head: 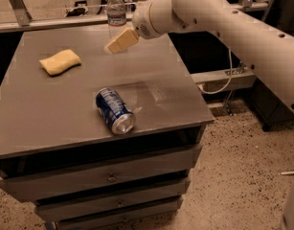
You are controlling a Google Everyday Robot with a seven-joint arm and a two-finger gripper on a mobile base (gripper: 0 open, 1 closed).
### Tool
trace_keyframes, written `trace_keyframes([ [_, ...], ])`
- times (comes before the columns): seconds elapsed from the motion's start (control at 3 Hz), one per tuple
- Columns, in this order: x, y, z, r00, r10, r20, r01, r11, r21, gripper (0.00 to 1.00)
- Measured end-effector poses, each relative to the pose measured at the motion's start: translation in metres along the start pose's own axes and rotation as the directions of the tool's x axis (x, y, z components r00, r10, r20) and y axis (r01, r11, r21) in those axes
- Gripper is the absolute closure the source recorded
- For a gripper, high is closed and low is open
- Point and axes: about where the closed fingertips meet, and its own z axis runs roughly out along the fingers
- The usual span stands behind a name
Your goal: Move water bottle near pepsi can
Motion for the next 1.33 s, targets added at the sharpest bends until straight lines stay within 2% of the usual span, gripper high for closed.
trace_keyframes([
  [0.33,-0.001,-0.028,0.032,0.998,0.03,0.055,-0.033,0.9987,0.038,0.0],
  [1.0,0.006,-0.08,0.068,0.988,0.088,0.129,-0.102,0.9887,0.11,0.0],
  [1.33,0.011,-0.089,0.083,0.982,0.128,0.142,-0.143,0.9843,0.103,0.0],
])
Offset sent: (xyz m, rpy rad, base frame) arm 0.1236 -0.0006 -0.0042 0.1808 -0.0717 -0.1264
